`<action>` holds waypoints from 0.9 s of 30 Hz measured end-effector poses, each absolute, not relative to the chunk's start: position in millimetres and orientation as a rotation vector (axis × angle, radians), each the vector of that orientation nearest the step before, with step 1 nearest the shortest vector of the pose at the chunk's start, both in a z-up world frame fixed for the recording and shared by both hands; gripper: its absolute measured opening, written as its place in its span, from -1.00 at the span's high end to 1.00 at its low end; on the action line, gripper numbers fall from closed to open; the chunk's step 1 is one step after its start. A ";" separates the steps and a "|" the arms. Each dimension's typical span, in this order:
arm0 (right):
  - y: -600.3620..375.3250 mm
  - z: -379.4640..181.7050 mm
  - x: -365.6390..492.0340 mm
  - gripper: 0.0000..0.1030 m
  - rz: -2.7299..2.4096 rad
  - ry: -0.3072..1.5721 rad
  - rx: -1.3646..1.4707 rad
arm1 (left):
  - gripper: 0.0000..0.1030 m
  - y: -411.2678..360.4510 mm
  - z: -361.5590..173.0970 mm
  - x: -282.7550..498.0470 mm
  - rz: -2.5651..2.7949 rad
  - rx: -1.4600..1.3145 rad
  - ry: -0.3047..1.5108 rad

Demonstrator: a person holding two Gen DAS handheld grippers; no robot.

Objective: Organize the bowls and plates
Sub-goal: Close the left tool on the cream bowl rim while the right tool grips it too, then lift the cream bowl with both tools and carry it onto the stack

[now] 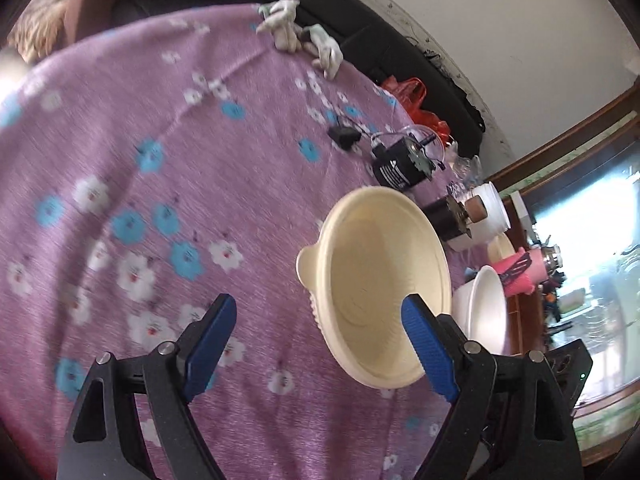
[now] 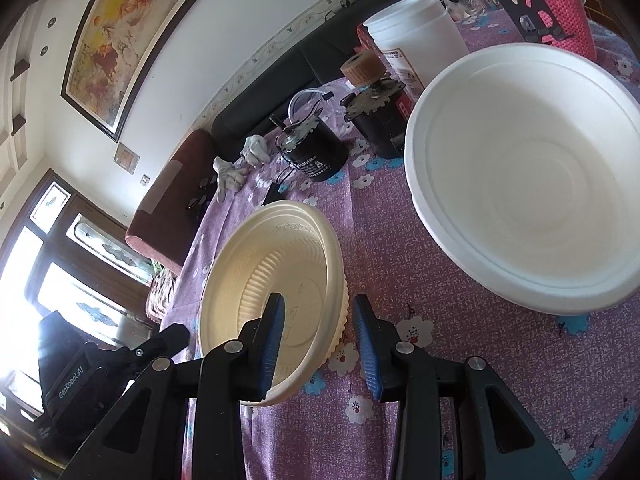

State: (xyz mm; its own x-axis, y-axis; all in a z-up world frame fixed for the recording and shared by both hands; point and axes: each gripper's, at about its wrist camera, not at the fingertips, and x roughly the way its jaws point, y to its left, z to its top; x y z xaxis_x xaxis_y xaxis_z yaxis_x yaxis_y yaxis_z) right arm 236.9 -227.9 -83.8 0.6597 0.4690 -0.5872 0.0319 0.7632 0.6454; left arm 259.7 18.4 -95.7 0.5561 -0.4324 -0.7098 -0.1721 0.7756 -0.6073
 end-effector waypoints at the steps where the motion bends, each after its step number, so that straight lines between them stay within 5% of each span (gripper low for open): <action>1: -228.2 -84.1 237.2 0.25 0.271 0.825 0.675 | -0.62 18.5 -96.9 260.7 -0.176 -0.706 0.986; 4: -229.0 -83.6 237.1 0.25 0.271 0.821 0.681 | -0.47 19.4 -96.1 261.0 -0.185 -0.716 0.966; 9: -229.1 -83.6 236.8 0.25 0.272 0.820 0.683 | 0.28 13.7 -95.4 263.4 -0.211 -0.682 0.978; 22: -227.0 -86.4 237.8 0.29 0.288 0.829 0.696 | 0.78 14.1 -99.2 263.1 -0.193 -0.684 0.973; 27: -227.7 -85.5 236.7 0.66 0.268 0.822 0.684 | 0.80 14.8 -102.5 264.8 -0.185 -0.692 0.975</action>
State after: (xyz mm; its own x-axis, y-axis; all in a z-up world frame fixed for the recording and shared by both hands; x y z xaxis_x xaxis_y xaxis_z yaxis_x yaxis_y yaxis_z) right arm 236.7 -227.7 -85.5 0.6627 0.4708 -0.5824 0.0364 0.7565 0.6530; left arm 264.8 14.8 -102.5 0.5650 -0.4412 -0.6972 -0.1553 0.7731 -0.6150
